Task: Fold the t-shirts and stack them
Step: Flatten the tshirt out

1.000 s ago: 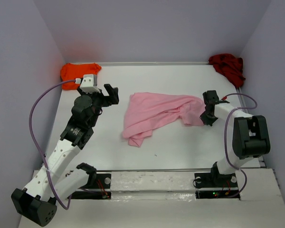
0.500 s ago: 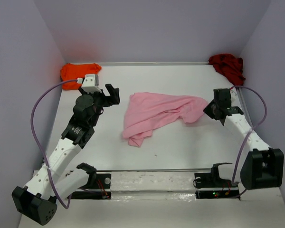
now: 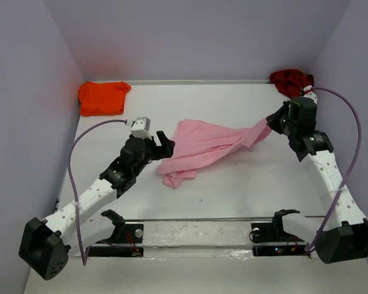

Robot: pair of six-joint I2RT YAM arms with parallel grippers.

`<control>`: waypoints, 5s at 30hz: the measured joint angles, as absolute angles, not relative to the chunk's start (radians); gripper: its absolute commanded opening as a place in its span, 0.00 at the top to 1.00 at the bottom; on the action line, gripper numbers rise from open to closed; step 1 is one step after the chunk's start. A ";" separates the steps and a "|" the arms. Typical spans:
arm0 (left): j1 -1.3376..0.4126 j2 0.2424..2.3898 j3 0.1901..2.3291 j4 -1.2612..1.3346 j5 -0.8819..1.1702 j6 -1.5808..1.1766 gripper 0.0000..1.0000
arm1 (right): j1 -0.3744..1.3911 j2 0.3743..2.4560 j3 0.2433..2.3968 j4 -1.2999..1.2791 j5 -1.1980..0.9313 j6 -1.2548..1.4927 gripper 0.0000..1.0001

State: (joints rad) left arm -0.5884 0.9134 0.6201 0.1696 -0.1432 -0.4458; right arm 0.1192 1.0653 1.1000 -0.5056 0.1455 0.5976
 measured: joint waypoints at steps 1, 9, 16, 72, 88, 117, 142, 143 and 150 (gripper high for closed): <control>-0.596 0.918 0.604 0.171 -0.141 -0.458 0.08 | 0.119 1.080 1.116 -0.510 0.146 0.597 1.00; -0.846 0.939 0.489 0.168 -0.184 -0.651 0.08 | 0.119 1.139 1.151 -0.524 0.146 0.597 1.00; -0.902 0.923 0.476 0.142 -0.291 -0.737 0.10 | 0.119 1.139 1.151 -0.524 0.144 0.595 1.00; -0.900 1.215 0.448 0.062 -0.538 -0.886 1.00 | 0.119 1.079 1.063 -0.491 0.111 0.609 1.00; -0.889 0.999 0.556 -0.114 -0.578 -0.807 1.00 | 0.119 1.079 1.050 -0.485 0.104 0.598 1.00; -0.889 0.661 1.226 -0.443 -0.712 -0.202 1.00 | 0.120 0.933 1.357 -0.524 0.071 0.519 1.00; -0.789 0.741 1.760 -0.480 -0.492 -0.008 1.00 | 0.119 0.961 2.033 -0.624 -0.231 0.412 1.00; -0.775 0.738 1.762 -0.479 -0.475 -0.009 1.00 | 0.119 0.958 2.043 -0.624 -0.236 0.415 1.00; -0.765 0.685 1.563 -0.326 -0.490 0.009 1.00 | 0.119 0.999 1.982 -0.612 -0.155 0.466 1.00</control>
